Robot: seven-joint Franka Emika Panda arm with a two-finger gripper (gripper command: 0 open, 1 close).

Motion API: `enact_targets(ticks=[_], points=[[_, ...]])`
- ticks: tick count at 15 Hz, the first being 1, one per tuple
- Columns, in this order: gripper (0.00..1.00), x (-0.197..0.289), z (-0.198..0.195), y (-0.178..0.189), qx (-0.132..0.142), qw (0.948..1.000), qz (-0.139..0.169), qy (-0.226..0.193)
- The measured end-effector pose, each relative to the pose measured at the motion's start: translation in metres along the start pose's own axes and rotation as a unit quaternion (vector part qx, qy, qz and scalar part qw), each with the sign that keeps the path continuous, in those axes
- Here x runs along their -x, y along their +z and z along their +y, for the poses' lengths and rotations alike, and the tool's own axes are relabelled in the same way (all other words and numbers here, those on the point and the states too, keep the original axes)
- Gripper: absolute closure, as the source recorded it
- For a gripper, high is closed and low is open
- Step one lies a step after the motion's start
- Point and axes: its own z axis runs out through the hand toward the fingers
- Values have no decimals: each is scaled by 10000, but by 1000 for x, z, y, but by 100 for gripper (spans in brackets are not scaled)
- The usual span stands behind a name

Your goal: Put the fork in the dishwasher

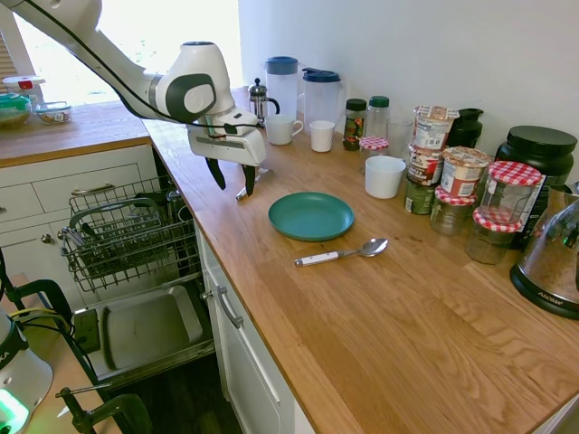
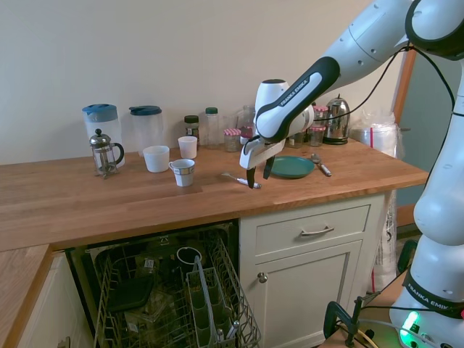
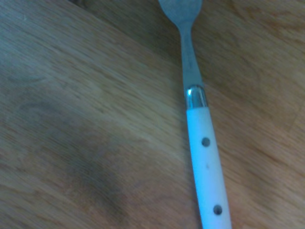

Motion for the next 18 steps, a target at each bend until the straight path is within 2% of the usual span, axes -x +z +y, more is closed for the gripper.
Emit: enact_targets(ticks=[4, 13, 14, 18], points=[[0, -7, -10, 5, -105, 9997, -117, -206], [0, -21, -20, 17, -10, 9994, -306, -129], [100, -22, -20, 17, -4, 9994, -311, -124], [100, -26, -20, 18, 37, 9993, -349, -95]])
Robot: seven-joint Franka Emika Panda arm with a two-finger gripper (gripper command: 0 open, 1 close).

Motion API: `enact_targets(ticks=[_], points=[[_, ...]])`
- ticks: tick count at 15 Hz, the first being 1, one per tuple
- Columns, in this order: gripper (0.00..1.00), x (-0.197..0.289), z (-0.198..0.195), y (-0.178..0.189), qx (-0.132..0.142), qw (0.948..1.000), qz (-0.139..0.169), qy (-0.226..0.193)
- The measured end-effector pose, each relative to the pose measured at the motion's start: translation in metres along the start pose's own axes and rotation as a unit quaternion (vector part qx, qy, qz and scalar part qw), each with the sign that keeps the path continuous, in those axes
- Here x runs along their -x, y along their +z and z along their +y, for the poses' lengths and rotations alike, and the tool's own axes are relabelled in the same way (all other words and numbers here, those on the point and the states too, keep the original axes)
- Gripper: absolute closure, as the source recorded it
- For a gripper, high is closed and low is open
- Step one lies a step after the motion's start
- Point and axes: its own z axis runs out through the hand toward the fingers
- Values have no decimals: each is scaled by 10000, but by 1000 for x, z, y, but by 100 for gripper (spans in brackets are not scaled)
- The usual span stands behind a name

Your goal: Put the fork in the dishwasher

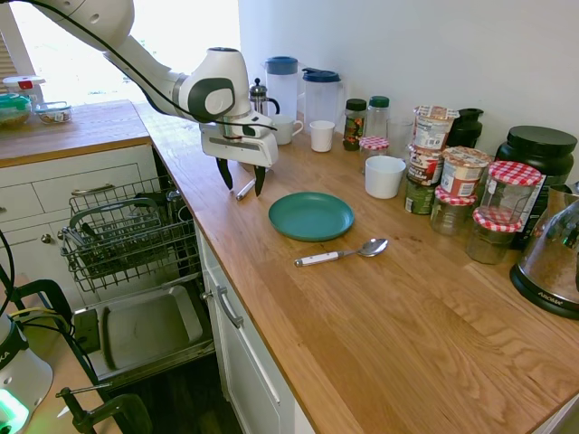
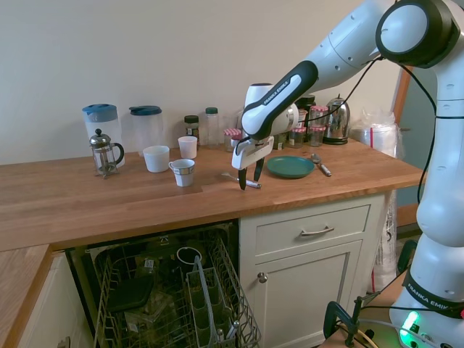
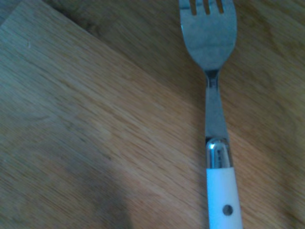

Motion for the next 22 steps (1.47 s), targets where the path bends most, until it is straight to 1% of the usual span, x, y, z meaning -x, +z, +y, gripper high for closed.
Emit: enact_targets(ticks=[8, 14, 17, 22], points=[[100, -3, 3, 1, 65, 9999, -92, 50], [100, -6, 3, 2, 45, 9998, -139, 116], [100, -17, 4, 3, 97, 9995, -217, 204], [100, -40, 8, 3, 180, 9988, -242, 383]])
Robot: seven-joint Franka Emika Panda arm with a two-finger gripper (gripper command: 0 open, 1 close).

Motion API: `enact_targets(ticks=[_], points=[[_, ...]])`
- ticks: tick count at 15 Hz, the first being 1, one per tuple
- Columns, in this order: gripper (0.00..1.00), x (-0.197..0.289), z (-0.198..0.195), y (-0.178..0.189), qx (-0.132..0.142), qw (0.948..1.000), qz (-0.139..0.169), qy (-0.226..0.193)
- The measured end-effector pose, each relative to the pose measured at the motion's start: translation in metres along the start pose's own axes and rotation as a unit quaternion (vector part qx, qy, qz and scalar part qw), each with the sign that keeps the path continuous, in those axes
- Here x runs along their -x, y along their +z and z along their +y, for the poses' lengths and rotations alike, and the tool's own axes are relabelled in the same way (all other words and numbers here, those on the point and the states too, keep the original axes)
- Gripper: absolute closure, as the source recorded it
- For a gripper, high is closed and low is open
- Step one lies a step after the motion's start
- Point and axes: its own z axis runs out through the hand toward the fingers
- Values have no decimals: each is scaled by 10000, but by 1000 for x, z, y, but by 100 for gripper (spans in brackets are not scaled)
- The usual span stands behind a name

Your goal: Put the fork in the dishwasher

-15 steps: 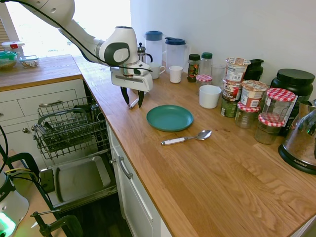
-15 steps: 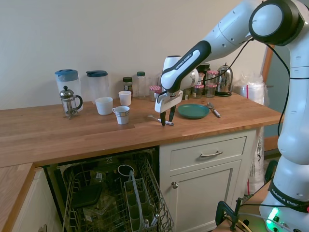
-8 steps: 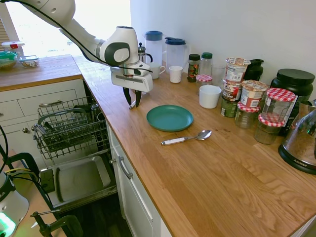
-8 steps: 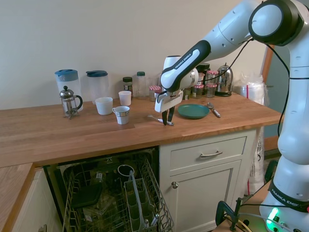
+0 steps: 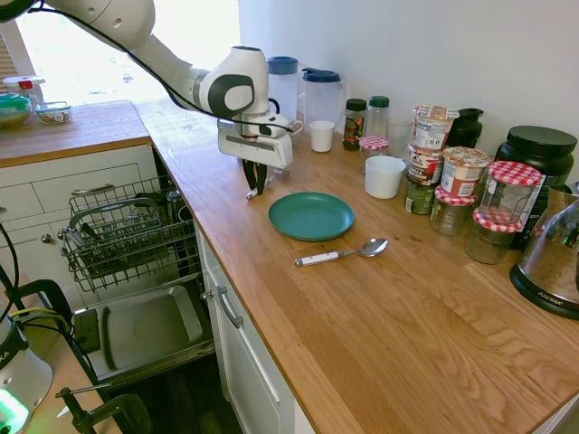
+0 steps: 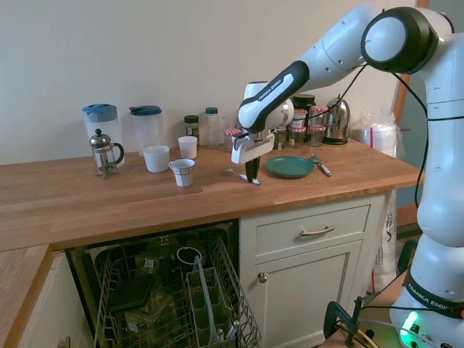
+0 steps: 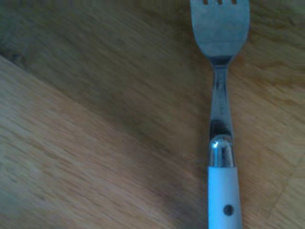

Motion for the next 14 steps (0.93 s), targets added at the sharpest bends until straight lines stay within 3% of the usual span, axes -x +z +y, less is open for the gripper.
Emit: enact_targets(ticks=[8, 10, 14], points=[[100, -7, 4, -47, 97, 9997, -37, 242], [100, 10, -1, -64, 255, 9995, -125, 149], [100, 88, -10, -116, 565, 9972, -259, -424]])
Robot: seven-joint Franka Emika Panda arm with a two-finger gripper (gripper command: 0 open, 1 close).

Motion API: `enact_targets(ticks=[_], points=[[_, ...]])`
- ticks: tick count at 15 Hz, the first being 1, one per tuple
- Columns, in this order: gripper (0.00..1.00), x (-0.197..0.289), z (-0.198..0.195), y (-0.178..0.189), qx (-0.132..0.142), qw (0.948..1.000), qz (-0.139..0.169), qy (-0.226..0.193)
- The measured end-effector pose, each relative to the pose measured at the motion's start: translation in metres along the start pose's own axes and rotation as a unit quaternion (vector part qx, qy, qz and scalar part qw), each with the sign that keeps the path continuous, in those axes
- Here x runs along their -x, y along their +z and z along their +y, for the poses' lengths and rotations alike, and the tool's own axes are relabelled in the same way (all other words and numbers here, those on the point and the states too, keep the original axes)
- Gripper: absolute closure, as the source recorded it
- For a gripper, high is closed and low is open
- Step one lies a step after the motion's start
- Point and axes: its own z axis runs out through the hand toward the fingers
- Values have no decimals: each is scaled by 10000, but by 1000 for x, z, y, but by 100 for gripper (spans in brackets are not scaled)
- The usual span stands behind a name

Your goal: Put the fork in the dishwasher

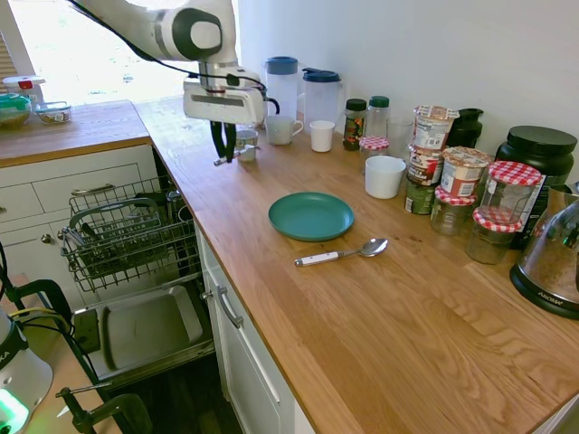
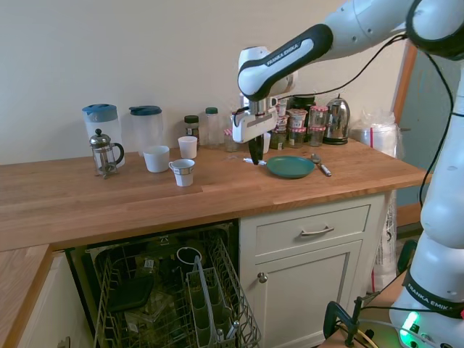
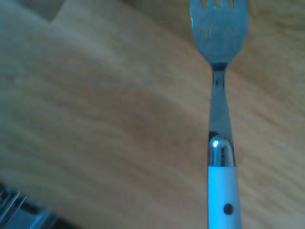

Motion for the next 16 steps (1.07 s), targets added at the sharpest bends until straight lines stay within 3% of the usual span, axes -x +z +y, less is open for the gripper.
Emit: enact_targets(ticks=[6, 9, 13, 16], points=[[100, 109, 11, -28, 105, 9983, -85, -573], [100, 127, -6, -29, 172, 9961, -66, -868], [100, 182, -42, -34, 562, 9866, -190, -1518], [100, 217, -59, -25, 946, 9765, -396, -1894]])
